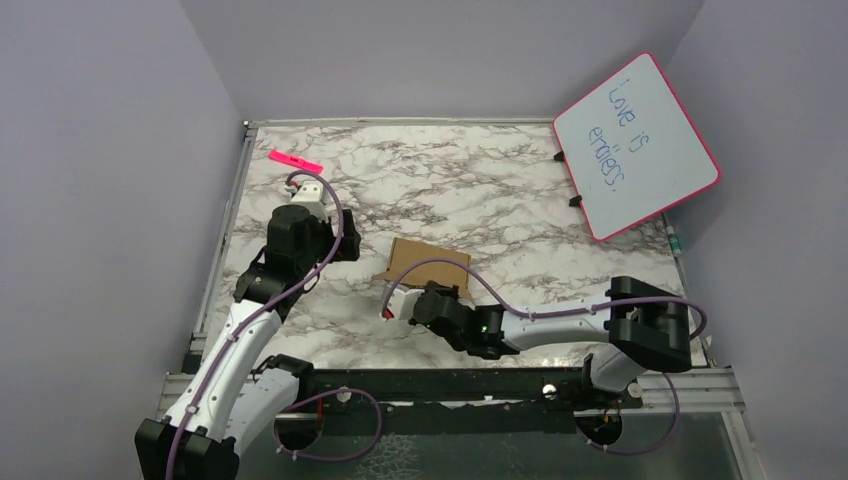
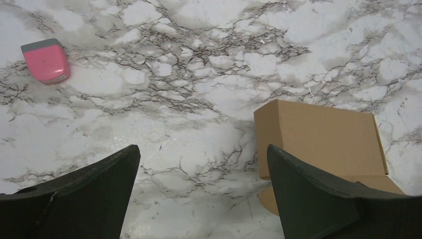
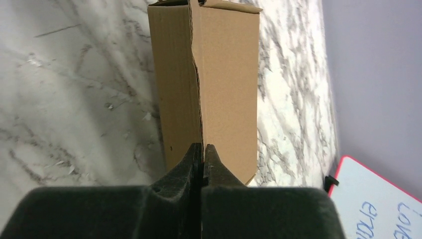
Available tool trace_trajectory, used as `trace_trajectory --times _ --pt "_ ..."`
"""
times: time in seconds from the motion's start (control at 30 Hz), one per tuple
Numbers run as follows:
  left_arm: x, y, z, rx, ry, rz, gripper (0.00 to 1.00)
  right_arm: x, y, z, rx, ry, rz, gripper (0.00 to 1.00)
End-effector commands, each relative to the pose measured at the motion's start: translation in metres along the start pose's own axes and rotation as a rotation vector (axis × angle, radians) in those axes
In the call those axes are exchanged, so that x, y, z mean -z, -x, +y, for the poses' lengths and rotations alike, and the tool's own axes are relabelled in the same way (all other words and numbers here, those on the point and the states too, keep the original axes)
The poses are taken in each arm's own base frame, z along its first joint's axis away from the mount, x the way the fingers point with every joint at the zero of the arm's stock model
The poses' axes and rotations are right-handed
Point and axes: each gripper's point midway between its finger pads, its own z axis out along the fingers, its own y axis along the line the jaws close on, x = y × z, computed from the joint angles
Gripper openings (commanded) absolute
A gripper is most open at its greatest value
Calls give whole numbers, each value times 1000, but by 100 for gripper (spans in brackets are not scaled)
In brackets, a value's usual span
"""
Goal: Fold the paper box
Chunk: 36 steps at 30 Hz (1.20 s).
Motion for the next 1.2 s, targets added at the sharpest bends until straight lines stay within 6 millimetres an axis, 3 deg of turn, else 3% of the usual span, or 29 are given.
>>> trace_trajectory --times 0.0,0.2,0.5,0.77,0.97,1.17 --pt "8 20 -5 13 -29 -74 98 12 22 6 -75 162 -40 1" --pt "21 40 8 21 51 -158 98 31 39 -2 -138 331 -20 1" --pt "45 68 3 31 40 -225 98 48 52 -20 -303 644 -19 1" --pt "30 46 -1 -2 -2 -174 98 22 37 -14 -344 790 75 1" --pt "21 33 -5 -40 -41 -151 98 -5 25 -23 -349 805 96 2" --pt "17 22 -15 -80 -109 -116 98 -22 27 -39 -334 780 118 16"
